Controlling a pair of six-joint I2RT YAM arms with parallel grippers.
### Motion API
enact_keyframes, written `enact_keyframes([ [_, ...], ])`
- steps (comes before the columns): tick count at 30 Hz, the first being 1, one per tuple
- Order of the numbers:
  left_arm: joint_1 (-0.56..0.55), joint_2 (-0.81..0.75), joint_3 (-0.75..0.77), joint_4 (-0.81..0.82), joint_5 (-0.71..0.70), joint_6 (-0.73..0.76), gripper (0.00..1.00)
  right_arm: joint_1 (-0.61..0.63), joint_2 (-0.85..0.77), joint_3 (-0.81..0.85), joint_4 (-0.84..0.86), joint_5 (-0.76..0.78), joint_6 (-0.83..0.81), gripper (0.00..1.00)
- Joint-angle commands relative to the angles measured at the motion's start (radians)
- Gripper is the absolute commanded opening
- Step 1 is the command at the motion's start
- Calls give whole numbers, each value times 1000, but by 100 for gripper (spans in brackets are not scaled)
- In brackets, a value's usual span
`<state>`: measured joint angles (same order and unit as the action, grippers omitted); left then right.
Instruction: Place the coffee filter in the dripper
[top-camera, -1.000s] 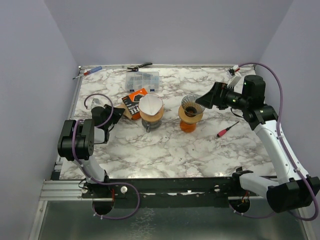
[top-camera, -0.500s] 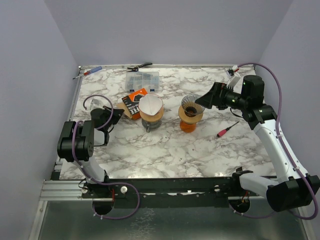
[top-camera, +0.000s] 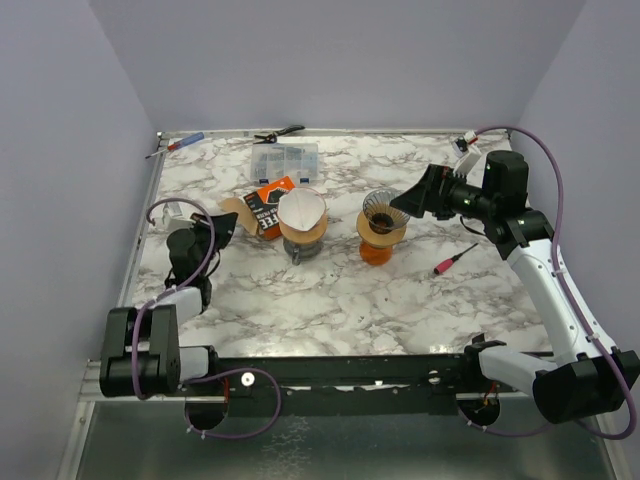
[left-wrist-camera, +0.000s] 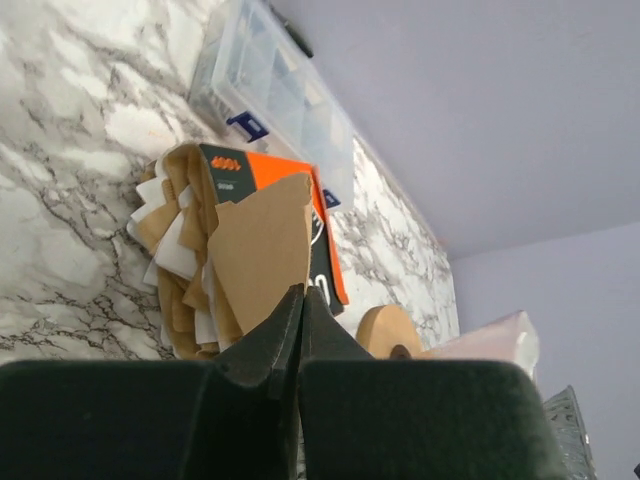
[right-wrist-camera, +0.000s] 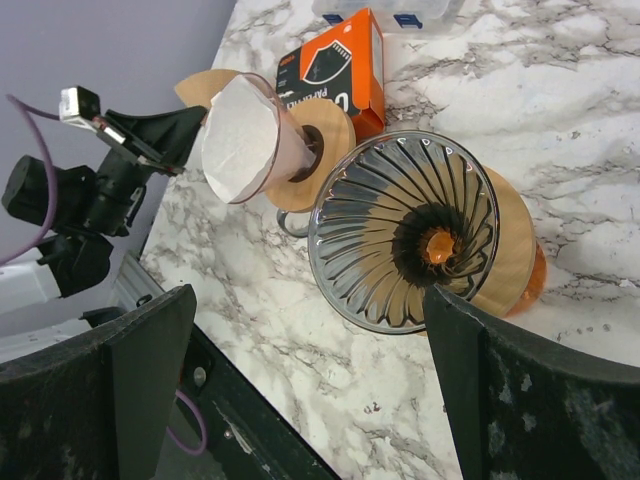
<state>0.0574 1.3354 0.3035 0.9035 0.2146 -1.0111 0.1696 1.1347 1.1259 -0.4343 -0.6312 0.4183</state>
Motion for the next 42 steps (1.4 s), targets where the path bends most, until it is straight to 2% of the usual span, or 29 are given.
enact_keyframes([
  [1, 5, -180, 1, -177, -71, 77, 0, -4, -4, -16, 14, -15, -6, 100],
  [7, 6, -377, 86, -387, -76, 145, 0, -4, -13, -19, 15, -15, -7, 100],
  [13, 6, -487, 187, -422, 43, 188, 0, -5, -24, -26, 14, -11, -9, 100],
  [20, -1, -507, 331, -418, 227, 173, 0, -4, -39, -35, 3, 1, -23, 100],
  [27, -53, -491, 447, -412, 390, 161, 0, -5, -54, -39, -7, 22, -30, 100],
  [31, -170, -491, 457, -413, 408, 181, 0, -4, -58, -33, -9, 31, -21, 100],
  [37, -422, -393, 481, -426, 420, 254, 0, -5, -67, -17, -23, 30, -27, 100],
  [42, -583, -259, 548, -578, 413, 381, 0, -4, -77, -21, -39, 43, -34, 100],
])
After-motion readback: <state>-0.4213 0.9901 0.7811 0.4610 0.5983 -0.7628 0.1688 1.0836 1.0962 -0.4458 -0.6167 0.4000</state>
